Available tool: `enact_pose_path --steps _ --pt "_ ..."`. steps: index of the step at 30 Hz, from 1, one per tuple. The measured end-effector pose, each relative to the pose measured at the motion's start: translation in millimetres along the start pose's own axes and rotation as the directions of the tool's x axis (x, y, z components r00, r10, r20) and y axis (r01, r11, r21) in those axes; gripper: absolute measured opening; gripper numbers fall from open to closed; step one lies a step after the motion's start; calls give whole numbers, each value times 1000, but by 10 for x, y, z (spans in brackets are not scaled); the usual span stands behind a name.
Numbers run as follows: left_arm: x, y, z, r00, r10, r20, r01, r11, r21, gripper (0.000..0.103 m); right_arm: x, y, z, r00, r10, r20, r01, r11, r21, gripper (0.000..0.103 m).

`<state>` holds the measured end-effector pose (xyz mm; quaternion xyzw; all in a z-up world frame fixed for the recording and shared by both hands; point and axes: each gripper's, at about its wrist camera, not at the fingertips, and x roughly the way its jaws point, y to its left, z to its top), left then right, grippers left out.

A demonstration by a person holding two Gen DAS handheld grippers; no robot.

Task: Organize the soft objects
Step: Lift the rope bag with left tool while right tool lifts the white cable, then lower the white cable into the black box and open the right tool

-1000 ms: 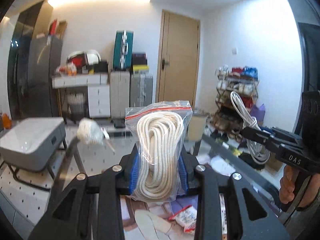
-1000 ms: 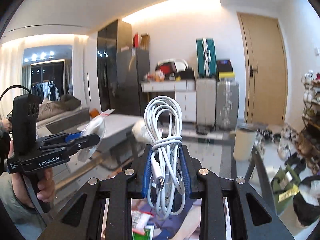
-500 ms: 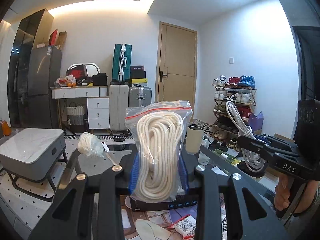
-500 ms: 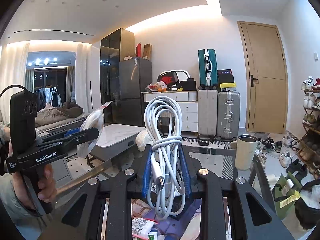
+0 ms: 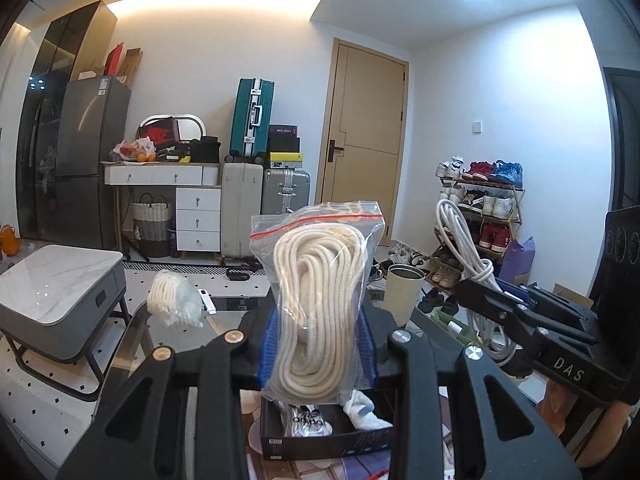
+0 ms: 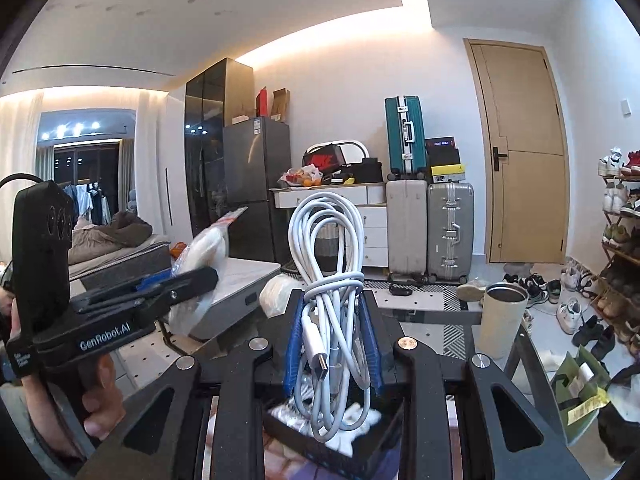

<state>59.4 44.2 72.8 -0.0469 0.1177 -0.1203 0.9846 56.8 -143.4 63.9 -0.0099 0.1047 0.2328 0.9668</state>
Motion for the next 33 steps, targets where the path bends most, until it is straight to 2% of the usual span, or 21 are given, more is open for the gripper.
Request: enact_pose_path --steps 8,18,23,27,33 --pt "364 -15 40 1000 9 -14 -9 1000 4 32 320 85 -13 999 -34 -16 34 999 -1 26" --pt "470 28 -16 999 25 -34 -25 1000 9 32 497 104 -7 997 -50 -53 50 999 1 26" --pt "579 52 -84 996 33 -77 -32 999 9 32 697 35 -38 991 -53 -124 57 998 26 26" --pt "681 121 -132 993 17 -116 -21 999 -35 32 825 36 -75 985 -48 -163 51 999 18 26" --pt "898 115 -299 982 18 -187 -23 999 -24 32 1125 -75 -317 957 -63 -283 79 996 43 26"
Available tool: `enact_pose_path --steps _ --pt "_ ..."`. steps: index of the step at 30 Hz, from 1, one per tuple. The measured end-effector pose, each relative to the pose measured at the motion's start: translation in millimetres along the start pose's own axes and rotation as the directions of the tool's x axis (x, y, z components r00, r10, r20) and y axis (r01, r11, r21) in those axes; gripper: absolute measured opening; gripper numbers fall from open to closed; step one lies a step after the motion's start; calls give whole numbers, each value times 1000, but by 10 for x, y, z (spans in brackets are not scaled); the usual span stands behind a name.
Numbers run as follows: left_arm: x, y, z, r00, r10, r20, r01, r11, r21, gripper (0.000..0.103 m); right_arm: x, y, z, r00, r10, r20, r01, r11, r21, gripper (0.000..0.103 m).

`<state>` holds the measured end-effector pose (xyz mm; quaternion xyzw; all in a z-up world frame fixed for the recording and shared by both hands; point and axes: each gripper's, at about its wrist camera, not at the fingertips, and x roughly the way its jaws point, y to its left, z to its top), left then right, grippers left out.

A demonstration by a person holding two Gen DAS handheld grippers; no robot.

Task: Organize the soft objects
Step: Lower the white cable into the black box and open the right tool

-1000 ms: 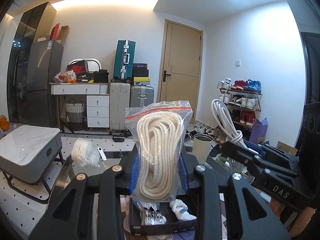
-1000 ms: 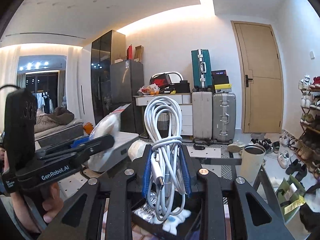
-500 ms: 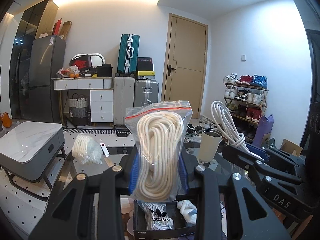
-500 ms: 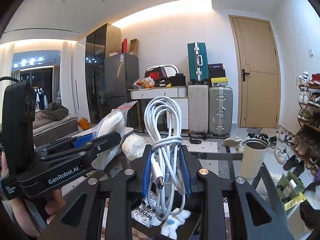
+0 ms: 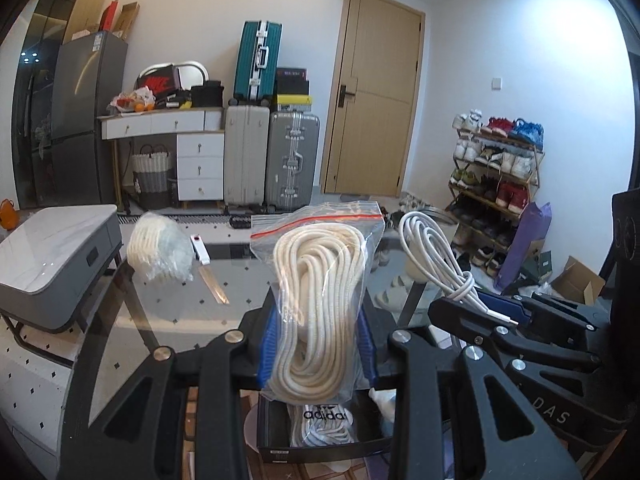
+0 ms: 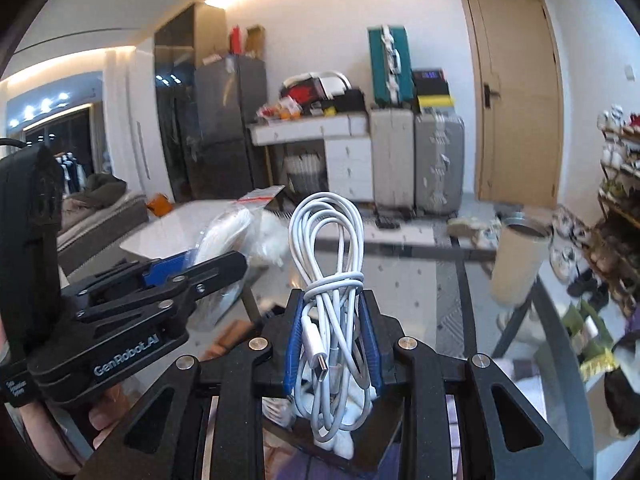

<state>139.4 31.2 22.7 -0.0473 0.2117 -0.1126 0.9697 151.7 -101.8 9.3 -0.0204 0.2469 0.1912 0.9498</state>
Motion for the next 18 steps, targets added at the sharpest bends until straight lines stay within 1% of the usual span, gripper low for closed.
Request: enact_pose_path --steps 5,9,10,12,14,17,18 --pt "267 7 -225 996 25 -80 -23 999 23 32 365 -148 -265 993 15 -121 -9 998 55 26" --pt "448 9 -411 989 31 -147 -28 999 27 32 541 -283 -433 982 40 -185 -22 995 99 26" --pt "467 3 -443 987 33 -157 -29 999 31 32 561 -295 -457 981 33 -193 -15 995 96 25" --pt "527 -20 -523 983 46 -180 -39 998 44 32 598 -346 -531 977 -10 -214 26 997 68 24" --pt "553 -37 -590 976 56 -211 -48 998 40 32 598 -420 -569 977 0 -215 16 997 71 23" --pt "543 -96 -674 968 23 -251 -19 1000 15 32 571 -510 -588 976 -10 -216 23 998 57 24" --pt "519 -152 -688 968 18 -251 -12 1000 26 32 563 -540 -616 976 -15 -218 26 998 52 23"
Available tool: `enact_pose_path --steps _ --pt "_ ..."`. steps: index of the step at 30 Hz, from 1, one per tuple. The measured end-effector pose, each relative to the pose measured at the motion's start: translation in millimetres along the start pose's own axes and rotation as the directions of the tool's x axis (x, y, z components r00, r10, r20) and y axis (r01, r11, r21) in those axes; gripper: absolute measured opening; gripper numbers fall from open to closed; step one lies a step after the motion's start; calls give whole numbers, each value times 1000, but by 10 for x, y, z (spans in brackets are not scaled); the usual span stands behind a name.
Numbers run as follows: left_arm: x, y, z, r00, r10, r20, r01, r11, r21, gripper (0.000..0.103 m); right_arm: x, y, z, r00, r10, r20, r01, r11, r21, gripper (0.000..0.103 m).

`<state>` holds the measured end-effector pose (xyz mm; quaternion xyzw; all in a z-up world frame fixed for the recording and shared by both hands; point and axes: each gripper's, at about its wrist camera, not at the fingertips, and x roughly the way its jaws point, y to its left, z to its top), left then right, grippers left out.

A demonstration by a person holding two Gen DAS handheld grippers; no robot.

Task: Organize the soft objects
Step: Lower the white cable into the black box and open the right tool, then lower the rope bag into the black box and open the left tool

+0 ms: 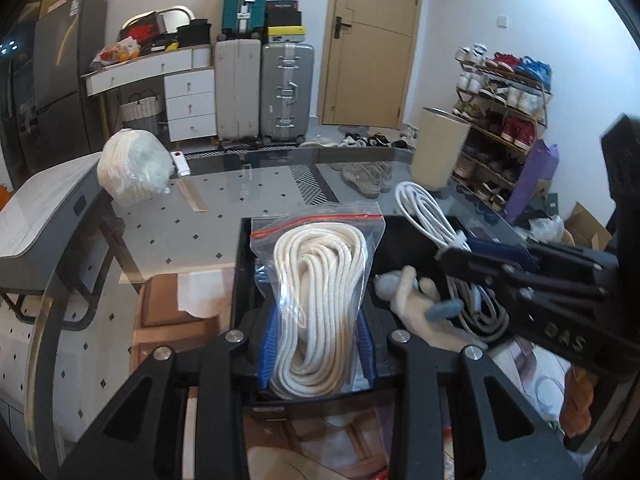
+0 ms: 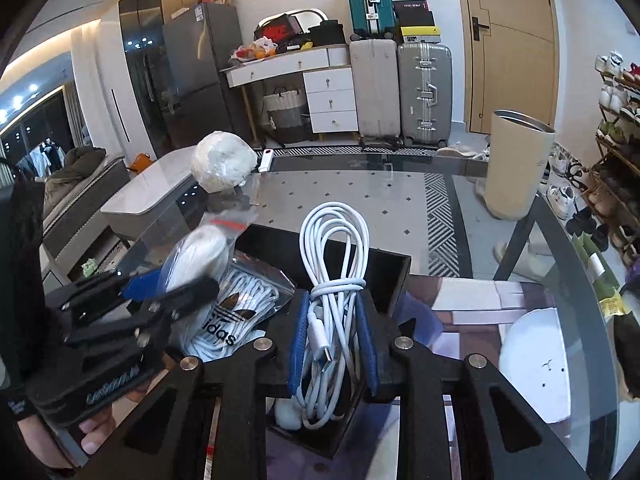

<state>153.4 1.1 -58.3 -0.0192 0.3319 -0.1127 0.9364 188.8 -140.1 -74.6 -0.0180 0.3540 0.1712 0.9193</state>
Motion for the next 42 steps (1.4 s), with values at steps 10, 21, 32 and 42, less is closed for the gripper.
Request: enact_pose_path --steps 10,21,32,42 --pt "-124 -320 -84 999 -48 -20 49 998 44 32 -182 -4 14 1000 -5 28 6 1000 -11 23" --pt "-516 -142 193 994 -26 106 24 999 24 32 -531 291 116 996 53 76 -46 995 -89 14" --pt "-235 -219 138 999 -32 -32 34 999 42 32 -412 210 70 999 30 -14 -30 998 -53 14" --pt "-173 -200 99 994 -49 -95 48 999 -5 38 -464 253 53 998 48 -29 -50 997 -64 14"
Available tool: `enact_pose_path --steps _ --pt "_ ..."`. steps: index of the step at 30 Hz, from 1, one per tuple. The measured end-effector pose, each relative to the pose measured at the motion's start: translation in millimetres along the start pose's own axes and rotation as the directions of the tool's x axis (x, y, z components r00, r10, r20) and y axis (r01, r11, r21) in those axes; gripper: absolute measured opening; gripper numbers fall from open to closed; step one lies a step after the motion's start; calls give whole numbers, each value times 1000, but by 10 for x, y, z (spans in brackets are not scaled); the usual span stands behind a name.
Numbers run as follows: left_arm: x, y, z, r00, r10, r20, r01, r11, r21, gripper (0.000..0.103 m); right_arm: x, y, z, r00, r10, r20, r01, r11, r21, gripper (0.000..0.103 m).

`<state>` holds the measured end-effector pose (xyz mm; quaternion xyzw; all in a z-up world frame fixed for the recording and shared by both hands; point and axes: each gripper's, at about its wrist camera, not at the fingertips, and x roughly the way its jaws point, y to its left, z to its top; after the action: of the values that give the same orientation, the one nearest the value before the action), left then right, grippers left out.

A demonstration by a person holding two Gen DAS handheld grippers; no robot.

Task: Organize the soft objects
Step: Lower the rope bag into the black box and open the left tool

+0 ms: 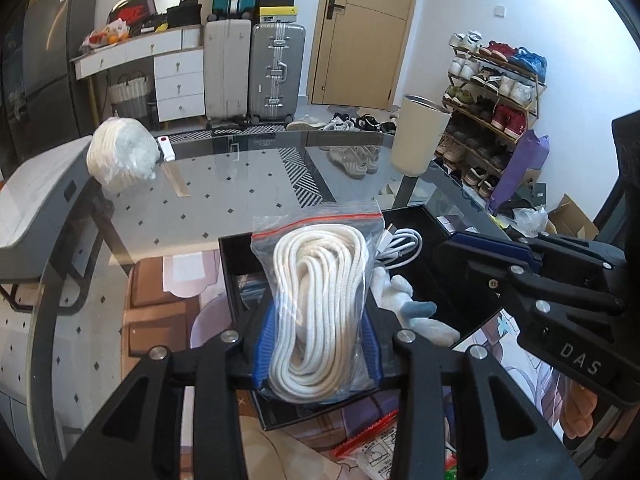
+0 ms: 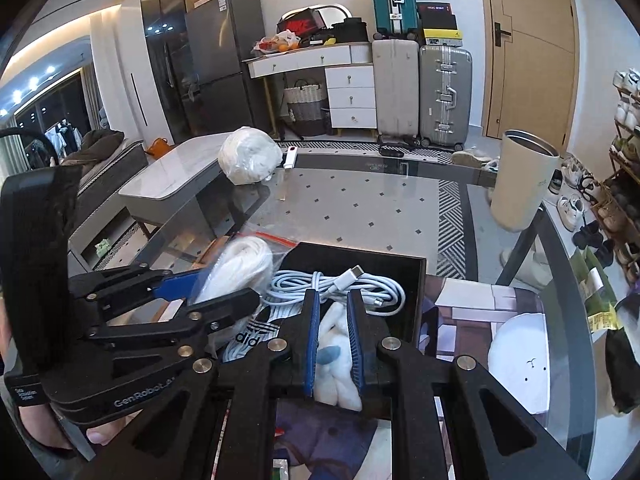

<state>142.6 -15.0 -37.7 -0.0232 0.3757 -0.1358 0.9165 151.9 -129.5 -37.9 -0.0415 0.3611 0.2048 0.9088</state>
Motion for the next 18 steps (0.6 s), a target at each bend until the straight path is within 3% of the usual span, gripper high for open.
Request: enact_pose_path --steps 5,18 --pt "-1 -9 -27 1000 4 -2 -4 1000 3 54 -6 22 -21 1000 2 -7 -2 1000 -13 14" --pt "-346 -45 46 1000 1 28 -1 1000 3 55 -143 -48 -1 1000 5 -22 -5 1000 2 14"
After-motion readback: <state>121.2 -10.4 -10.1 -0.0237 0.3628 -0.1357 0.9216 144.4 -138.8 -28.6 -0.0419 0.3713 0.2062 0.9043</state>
